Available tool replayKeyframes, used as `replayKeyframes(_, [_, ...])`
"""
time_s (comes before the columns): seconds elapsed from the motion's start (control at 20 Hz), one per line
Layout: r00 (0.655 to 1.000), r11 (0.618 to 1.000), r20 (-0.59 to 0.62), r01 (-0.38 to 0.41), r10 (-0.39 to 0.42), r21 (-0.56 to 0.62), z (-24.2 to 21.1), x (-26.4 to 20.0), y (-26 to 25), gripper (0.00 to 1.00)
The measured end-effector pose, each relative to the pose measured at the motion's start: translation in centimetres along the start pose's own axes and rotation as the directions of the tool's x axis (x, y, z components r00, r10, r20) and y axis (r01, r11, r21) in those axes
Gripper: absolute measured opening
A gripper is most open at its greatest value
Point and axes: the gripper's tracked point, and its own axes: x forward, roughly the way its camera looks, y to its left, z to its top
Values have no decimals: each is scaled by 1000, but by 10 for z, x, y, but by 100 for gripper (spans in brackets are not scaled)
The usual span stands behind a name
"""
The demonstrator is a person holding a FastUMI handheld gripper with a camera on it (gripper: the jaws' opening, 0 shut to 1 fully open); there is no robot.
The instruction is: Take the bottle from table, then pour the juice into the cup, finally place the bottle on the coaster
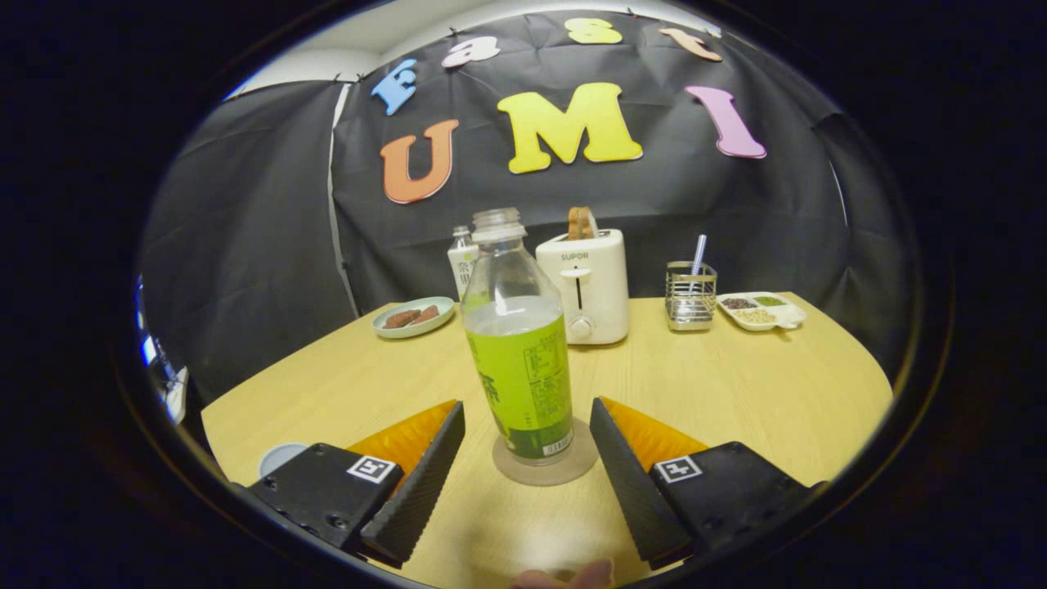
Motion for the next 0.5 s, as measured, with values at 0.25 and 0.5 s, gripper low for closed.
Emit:
replayKeyframes(0.25, [991, 997, 107, 81, -79, -17, 17, -53, -16, 99])
replayKeyframes(0.5, [949, 977, 253, 207, -190, -44, 49, -126, -40, 99])
